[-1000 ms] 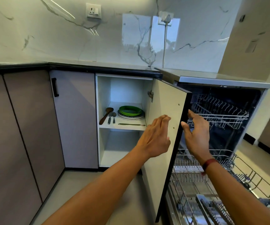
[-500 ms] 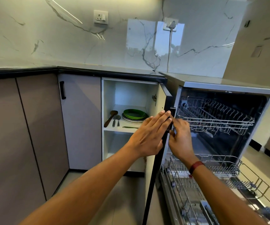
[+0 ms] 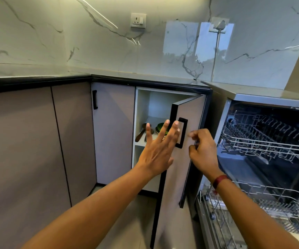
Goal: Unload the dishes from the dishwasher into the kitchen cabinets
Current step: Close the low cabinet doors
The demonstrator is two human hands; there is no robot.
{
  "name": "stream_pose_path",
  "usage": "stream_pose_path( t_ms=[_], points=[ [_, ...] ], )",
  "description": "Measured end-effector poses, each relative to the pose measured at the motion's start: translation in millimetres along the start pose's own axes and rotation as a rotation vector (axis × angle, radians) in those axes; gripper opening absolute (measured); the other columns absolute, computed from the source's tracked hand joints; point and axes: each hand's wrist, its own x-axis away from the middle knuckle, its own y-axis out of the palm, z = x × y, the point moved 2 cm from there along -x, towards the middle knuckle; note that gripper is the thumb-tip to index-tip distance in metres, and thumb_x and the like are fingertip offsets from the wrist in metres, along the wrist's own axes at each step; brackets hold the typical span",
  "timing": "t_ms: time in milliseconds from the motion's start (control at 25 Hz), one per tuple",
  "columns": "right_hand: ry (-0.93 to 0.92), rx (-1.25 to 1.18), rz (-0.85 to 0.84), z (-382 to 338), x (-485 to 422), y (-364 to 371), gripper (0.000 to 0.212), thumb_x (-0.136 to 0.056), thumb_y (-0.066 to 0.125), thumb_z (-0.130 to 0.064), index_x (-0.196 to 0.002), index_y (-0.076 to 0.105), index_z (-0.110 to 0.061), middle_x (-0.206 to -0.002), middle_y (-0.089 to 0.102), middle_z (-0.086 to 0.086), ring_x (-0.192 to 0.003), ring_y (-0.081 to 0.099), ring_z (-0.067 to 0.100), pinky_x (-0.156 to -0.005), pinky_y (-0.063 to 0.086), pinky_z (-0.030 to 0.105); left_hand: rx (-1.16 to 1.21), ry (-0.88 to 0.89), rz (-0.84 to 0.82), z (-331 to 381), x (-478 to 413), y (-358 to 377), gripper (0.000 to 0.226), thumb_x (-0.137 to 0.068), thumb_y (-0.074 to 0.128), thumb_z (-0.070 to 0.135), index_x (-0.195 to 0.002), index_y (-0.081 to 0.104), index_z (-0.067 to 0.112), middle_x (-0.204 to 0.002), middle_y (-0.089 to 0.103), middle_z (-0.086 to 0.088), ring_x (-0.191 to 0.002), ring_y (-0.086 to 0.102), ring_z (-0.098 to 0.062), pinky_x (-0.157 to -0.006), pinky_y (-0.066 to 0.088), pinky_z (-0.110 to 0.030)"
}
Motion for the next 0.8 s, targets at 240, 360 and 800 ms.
stream_pose_path(
  t_ms=[240,360,800],
  points=[
    [-0.164,0.469,-0.342,12.4,-53.2,28.3,0.105,-0.084,0.068,-0.023,-0.153,-0.011,-0.019,-0.162,-0.013,0.003,-0.149,-0.004,0.026,-0.118,0.019,0.044,-0.200,-0.193,-0.076,-26.1,-5.7,23.3,0.095,-0.082,0.058,0.023,-0.153,-0.005,0.009,-0.157,-0.024,-0.016,-0.145,-0.023,-0.033,-0.104,-0.010,-0.074],
    [-0.221,0.544,-0.429,2.5,-77.4,45.3,0.109,-0.087,0.065,-0.027,-0.149,-0.024,-0.023,-0.155,-0.033,0.000,-0.145,-0.023,0.026,-0.117,0.003,0.047,-0.260,-0.193,-0.067,-47.0,-18.7,29.5,0.093,-0.086,0.054,0.029,-0.152,-0.005,0.003,-0.156,-0.026,-0.019,-0.143,-0.028,-0.033,-0.107,-0.015,-0.067],
    [-0.056,0.515,-0.659,13.7,-102.6,122.9,0.102,-0.092,0.058,-0.029,-0.145,-0.030,-0.027,-0.147,-0.045,-0.003,-0.142,-0.029,0.025,-0.117,0.002,0.060,-0.102,-0.181,-0.097,-119.4,-43.2,65.9,0.087,-0.092,0.035,0.065,-0.154,-0.007,0.020,-0.159,-0.022,-0.006,-0.146,-0.023,-0.021,-0.112,-0.016,-0.061]
  ],
)
